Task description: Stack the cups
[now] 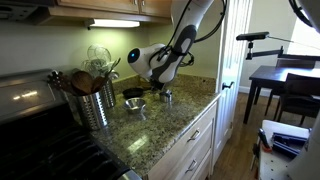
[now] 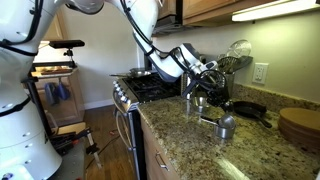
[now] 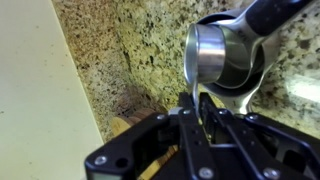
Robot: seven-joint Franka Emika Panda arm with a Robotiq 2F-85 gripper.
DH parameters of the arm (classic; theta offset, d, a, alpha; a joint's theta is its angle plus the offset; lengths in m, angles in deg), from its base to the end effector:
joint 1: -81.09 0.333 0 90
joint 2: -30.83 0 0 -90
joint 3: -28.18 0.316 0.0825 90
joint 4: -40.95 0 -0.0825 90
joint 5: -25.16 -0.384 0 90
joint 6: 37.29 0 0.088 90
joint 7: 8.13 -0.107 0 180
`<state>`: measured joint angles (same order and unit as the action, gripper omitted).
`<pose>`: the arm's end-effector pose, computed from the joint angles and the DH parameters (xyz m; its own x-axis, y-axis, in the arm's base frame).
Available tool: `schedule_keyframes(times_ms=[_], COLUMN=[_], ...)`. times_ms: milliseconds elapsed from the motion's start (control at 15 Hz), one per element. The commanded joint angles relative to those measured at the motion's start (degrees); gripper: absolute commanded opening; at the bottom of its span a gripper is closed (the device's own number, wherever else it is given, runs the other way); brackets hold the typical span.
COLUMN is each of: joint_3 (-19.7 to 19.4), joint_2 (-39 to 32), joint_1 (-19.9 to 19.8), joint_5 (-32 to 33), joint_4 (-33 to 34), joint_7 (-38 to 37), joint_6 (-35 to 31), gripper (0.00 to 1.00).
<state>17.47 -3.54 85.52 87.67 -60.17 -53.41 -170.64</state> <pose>0.6620 -0.0774 0.2352 0.9721 0.0501 0.2293 -0.1358 -0.6769 0.7235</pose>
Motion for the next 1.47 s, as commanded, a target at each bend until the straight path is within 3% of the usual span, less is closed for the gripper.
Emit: schedule_keyframes(times_ms=[0,533,933,1400], joint_3=[0.87,1.16,2.14,4.72], joint_2=[-0.78,0.81,4.66,15.02], joint_1=[-1.01,-1.91,-3.00,-5.06], joint_5=[1.06,-1.30,-6.12,-24.05], joint_4=[1.40,-0.22,-3.66,-13.68], joint_7=[0.75,0.33,0.87,5.18], joint_6=[0.98,0.95,0.09,-6.20], gripper=[0.47,0.98,1.00,1.00])
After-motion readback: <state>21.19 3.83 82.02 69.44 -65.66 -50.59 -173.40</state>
